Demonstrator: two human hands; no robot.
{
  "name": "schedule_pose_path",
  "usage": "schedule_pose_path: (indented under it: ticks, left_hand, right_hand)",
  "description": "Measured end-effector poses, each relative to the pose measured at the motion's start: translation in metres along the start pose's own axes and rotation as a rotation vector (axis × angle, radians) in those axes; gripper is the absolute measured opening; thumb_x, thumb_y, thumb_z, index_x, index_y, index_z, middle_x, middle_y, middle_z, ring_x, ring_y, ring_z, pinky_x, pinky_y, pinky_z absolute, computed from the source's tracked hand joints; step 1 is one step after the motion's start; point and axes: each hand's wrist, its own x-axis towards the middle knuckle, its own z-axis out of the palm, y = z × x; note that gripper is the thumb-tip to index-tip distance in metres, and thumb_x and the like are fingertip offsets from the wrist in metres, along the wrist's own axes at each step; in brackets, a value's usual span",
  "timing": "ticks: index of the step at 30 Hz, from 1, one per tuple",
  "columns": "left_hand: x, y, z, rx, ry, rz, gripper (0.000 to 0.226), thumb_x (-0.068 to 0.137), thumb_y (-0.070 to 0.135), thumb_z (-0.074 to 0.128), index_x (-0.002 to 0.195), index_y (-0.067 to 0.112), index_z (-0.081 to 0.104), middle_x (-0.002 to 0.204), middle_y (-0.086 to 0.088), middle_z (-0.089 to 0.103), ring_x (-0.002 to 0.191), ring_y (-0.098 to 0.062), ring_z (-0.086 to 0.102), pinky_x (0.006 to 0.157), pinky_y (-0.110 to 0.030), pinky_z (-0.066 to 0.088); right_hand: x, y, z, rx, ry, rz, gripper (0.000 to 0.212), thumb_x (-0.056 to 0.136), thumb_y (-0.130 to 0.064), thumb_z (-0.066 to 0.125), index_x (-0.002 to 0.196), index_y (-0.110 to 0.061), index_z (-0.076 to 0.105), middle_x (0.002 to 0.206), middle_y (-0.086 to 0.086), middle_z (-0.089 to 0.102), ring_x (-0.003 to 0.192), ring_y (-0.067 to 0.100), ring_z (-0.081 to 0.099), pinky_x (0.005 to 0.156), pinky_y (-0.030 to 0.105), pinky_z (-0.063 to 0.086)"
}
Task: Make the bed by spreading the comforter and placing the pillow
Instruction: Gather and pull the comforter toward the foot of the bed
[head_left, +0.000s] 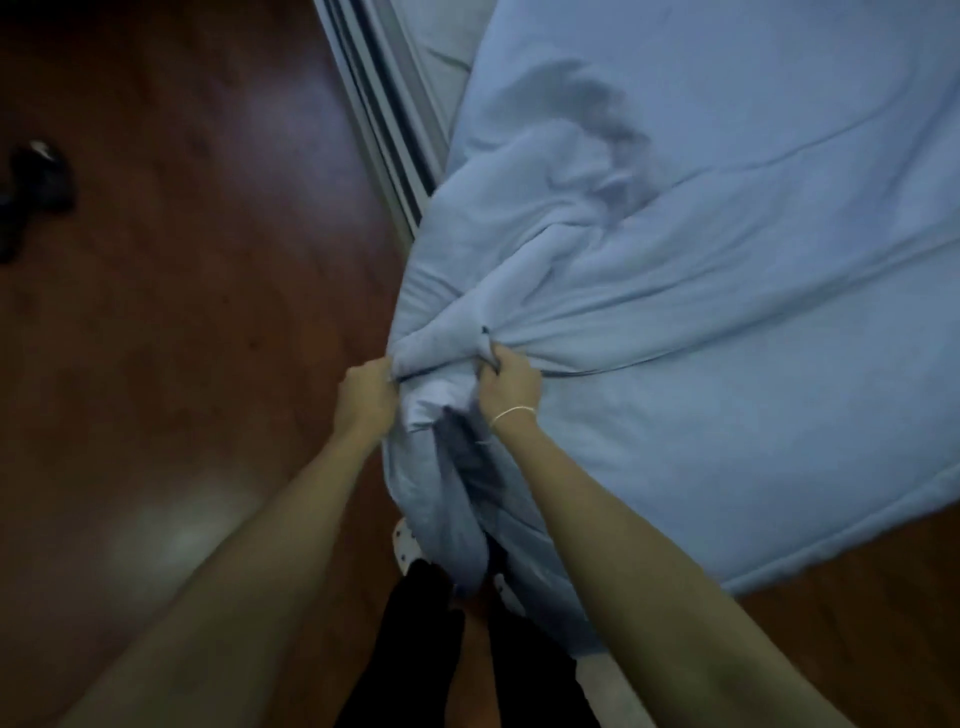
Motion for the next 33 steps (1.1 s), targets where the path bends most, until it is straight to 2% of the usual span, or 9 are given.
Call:
schedule_pose_path:
  ticks: [3,5,7,9,11,14,24,29,33]
  left_hand:
    - [0.006,-0.041,-0.052,0.0,-0.006,-0.019,0.015,0.085,0.009,0.052,0.083,0.005,0.066,0.09,-0.024,0.069,0.085,-0.041,0.064,0.066,-0.035,0.044]
    - [0.008,-0.057,-0.071,-0.033,-0.002,-0.039,0.014,0.083,0.006,0.052,0.08,0.008,0.065,0.086,-0.02,0.07,0.082,-0.037,0.065,0.063,-0.031,0.042]
    - [0.008,-0.07,-0.083,-0.055,0.006,-0.056,0.025,0.082,0.003,0.049,0.096,0.009,0.069,0.095,-0.017,0.071,0.087,-0.034,0.065,0.068,-0.029,0.044]
    - [0.009,-0.078,-0.094,-0.069,0.034,-0.092,0.034,0.084,0.003,0.051,0.116,0.009,0.064,0.112,-0.017,0.068,0.101,-0.034,0.063,0.084,-0.033,0.05]
    - [0.012,-0.083,-0.107,-0.069,0.069,-0.139,0.037,0.088,0.008,0.055,0.125,0.009,0.058,0.123,-0.017,0.063,0.112,-0.035,0.059,0.096,-0.039,0.048]
    - [0.018,-0.086,-0.126,-0.044,0.094,-0.14,0.037,0.089,0.014,0.057,0.127,0.01,0.057,0.125,-0.017,0.062,0.115,-0.035,0.057,0.099,-0.039,0.046]
    - [0.039,-0.079,-0.183,0.092,0.096,-0.049,0.043,0.09,0.017,0.056,0.132,0.009,0.051,0.129,-0.021,0.057,0.12,-0.036,0.052,0.1,-0.039,0.043]
    - [0.062,-0.053,-0.192,0.12,0.06,0.075,0.045,0.091,0.02,0.054,0.135,0.012,0.047,0.133,-0.014,0.053,0.124,-0.031,0.049,0.103,-0.038,0.041]
    - [0.106,-0.024,-0.199,0.15,0.003,0.198,0.046,0.091,0.019,0.052,0.136,0.016,0.045,0.138,-0.009,0.049,0.124,-0.029,0.049,0.103,-0.037,0.042]
  right_hand:
    - [-0.015,-0.049,0.028,0.065,-0.03,-0.035,0.03,0.09,-0.007,0.05,0.116,-0.009,0.064,0.112,0.02,0.066,0.105,0.038,0.059,0.089,0.031,0.038]
    - [-0.014,-0.067,0.034,0.02,-0.137,-0.04,0.037,0.092,-0.009,0.048,0.127,-0.013,0.058,0.124,0.017,0.062,0.114,0.035,0.055,0.094,0.029,0.035]
    - [-0.008,-0.074,0.037,-0.057,-0.291,-0.036,0.041,0.094,-0.016,0.047,0.134,-0.02,0.05,0.132,0.013,0.057,0.12,0.034,0.052,0.098,0.03,0.035]
    - [-0.004,-0.074,0.035,-0.108,-0.418,-0.021,0.044,0.093,-0.022,0.047,0.137,-0.027,0.045,0.135,0.01,0.055,0.12,0.033,0.052,0.102,0.036,0.04]
    - [-0.005,-0.074,0.03,-0.118,-0.473,0.003,0.052,0.09,-0.022,0.051,0.141,-0.027,0.041,0.139,0.009,0.051,0.124,0.031,0.049,0.106,0.038,0.039]
    - [-0.009,-0.074,0.022,-0.088,-0.434,0.02,0.056,0.088,-0.022,0.056,0.142,-0.02,0.039,0.143,0.009,0.046,0.13,0.027,0.044,0.11,0.036,0.035]
    - [0.013,-0.105,0.018,-0.06,-0.368,-0.032,0.056,0.091,-0.024,0.057,0.143,-0.019,0.036,0.142,0.012,0.046,0.129,0.028,0.045,0.107,0.036,0.036]
    - [0.041,-0.13,0.015,-0.045,-0.319,-0.07,0.056,0.091,-0.026,0.057,0.142,-0.017,0.037,0.145,0.008,0.044,0.132,0.027,0.042,0.107,0.035,0.034]
    - [0.081,-0.148,0.008,-0.011,-0.212,-0.039,0.055,0.09,-0.029,0.059,0.14,-0.018,0.04,0.142,0.009,0.047,0.128,0.029,0.045,0.106,0.037,0.037]
